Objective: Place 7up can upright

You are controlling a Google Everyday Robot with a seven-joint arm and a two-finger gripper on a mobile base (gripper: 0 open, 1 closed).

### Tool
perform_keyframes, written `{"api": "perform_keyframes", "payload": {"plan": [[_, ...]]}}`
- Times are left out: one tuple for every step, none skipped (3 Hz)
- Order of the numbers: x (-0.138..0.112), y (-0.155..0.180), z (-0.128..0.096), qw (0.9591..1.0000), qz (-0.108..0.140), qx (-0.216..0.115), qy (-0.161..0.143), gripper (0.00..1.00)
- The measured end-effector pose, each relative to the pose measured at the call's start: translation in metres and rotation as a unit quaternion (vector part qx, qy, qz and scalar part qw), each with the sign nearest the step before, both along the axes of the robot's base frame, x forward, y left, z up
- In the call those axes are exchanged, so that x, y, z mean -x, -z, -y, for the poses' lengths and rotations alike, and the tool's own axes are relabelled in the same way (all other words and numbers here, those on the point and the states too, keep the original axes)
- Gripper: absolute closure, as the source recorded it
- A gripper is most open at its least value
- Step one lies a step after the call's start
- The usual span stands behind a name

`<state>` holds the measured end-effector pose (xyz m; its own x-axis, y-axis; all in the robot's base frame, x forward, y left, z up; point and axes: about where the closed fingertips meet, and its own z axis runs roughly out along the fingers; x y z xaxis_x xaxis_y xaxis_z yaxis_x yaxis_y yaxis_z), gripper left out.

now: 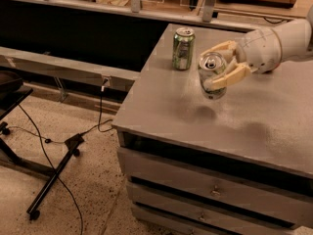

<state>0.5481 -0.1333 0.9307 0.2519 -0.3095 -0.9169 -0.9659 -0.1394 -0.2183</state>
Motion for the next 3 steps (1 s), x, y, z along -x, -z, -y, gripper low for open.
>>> {"api": "perform_keyframes", "payload": {"plan": [[0.0,-0.011,-0.007,0.9998,0.004,-0.018,-0.003,1.0],[-0.001,0.001,-0.003,0.9972,-0.023,-0.068,0.021,1.0],[0.013,-0.012,0.003,0.9847,-0.037,-0.159,0.063,1.0]]}}
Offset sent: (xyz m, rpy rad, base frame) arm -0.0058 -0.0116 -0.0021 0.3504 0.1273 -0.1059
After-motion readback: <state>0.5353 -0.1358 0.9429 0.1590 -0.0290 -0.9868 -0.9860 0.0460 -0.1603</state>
